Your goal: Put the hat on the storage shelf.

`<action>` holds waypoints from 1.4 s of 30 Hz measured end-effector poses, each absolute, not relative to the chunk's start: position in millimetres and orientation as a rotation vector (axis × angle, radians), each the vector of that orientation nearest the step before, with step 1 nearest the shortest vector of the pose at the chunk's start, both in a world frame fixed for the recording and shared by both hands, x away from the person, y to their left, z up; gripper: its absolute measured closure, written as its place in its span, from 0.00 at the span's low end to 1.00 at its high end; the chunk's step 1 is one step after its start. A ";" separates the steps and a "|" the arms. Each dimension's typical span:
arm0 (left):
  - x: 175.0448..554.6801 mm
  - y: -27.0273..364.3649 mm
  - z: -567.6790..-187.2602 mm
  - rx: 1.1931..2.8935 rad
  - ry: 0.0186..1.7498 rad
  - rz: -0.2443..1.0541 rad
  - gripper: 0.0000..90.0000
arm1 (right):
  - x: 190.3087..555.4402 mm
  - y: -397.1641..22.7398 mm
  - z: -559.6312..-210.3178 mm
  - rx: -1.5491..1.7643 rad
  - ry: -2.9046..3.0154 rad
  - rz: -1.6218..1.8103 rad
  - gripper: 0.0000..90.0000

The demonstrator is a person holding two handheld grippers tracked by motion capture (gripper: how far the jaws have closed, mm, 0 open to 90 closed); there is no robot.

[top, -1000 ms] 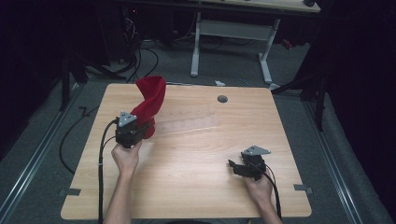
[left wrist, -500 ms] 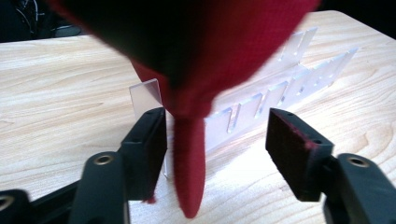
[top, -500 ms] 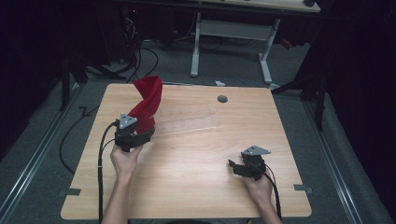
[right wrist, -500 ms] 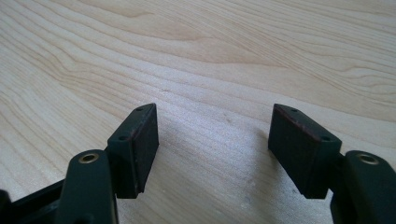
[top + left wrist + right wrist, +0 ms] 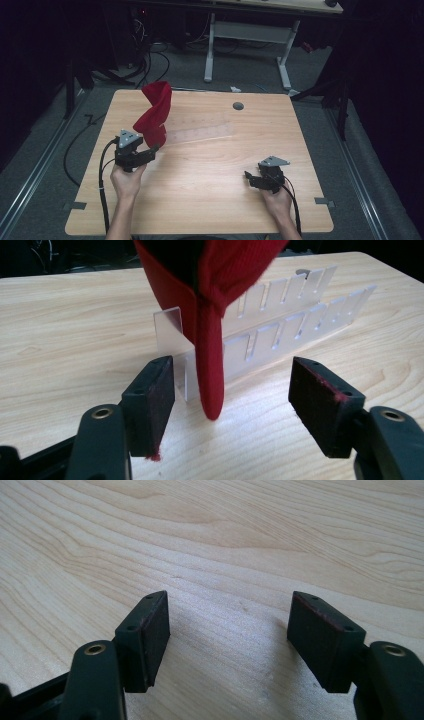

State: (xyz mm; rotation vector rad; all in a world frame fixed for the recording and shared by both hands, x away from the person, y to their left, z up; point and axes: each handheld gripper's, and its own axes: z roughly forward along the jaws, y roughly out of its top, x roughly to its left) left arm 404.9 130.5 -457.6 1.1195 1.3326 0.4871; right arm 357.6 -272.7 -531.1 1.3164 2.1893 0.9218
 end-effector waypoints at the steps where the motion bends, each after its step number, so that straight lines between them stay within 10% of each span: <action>1: 403.4 131.0 -457.8 1.123 1.335 0.481 0.39 | 357.6 -272.7 -531.1 1.317 2.189 0.922 0.37; 42: 349.4 111.0 -465.3 1.168 1.262 0.363 0.35 | 357.6 -272.8 -531.1 1.316 2.190 0.922 0.37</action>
